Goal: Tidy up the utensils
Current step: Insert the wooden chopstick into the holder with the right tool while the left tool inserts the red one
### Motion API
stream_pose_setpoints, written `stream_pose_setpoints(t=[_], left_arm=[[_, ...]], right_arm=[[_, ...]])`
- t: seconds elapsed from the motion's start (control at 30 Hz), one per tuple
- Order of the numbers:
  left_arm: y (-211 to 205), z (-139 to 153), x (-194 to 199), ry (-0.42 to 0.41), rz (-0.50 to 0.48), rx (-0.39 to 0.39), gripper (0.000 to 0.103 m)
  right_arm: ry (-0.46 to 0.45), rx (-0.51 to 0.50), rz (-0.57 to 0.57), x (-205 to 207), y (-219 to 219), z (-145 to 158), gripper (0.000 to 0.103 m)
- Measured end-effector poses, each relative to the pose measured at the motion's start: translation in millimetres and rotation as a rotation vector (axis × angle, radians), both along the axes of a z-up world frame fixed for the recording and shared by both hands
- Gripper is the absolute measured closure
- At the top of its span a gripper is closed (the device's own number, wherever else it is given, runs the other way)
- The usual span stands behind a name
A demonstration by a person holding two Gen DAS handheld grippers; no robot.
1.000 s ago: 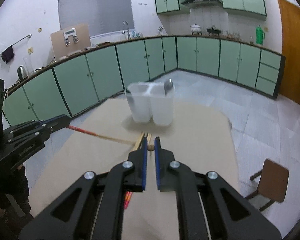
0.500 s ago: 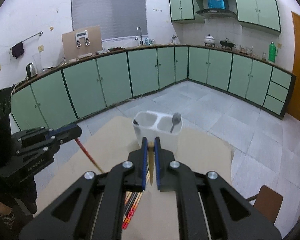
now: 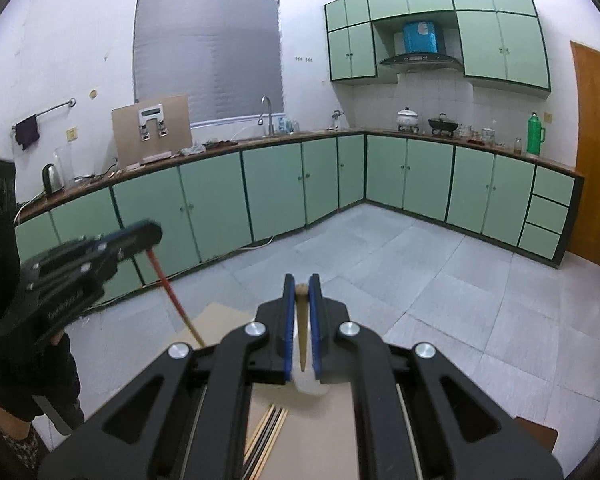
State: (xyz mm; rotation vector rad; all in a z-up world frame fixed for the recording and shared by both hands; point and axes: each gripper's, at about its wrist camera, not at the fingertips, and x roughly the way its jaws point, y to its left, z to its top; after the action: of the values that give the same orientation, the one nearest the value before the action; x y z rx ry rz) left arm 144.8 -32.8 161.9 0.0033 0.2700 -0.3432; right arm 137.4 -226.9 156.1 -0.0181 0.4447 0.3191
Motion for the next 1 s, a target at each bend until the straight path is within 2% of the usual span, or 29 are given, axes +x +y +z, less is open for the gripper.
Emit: stream_pose_setpoints(t=[0.17,0.3,0.57,0.77,0.87,0.97,1.0], left_arm=[[-11.8,3.9,38.0,-0.039,0.027,0.004,0.097],[-23.0,-19.6,67.3,-0.036,0.049,0.036,0.097],[-21.1,-83.2,113.6,0.105,0.063,0.047,0.097],[-14.6,-111.0,121.7,0.186,0.066,0.07,0.097],[-9.4,-114.4,117.9,0.195,0.067,0.07,0.094],[-3.1,-110.1,108.4,0.19,0.07,0.061,0.08],[-1.8,-108.7,105.9,0.188,0.071,0.057,0.077]], right_arm=[[0.01,-0.013,-0.027,40.4,-1.1,-4.7,0.097],[0.056,-0.014,-0.034,68.3,0.2,-23.9,0.097],[0.17,-0.034,-0.035,101.5,12.9,-86.0,0.097],[0.222,-0.029,-0.028,108.7,19.6,-111.0,0.097],[0.227,-0.034,-0.039,105.2,19.0,-112.3,0.092],[0.207,-0.026,-0.053,95.1,14.5,-106.9,0.072],[0.195,-0.028,-0.063,91.0,10.5,-104.7,0.068]])
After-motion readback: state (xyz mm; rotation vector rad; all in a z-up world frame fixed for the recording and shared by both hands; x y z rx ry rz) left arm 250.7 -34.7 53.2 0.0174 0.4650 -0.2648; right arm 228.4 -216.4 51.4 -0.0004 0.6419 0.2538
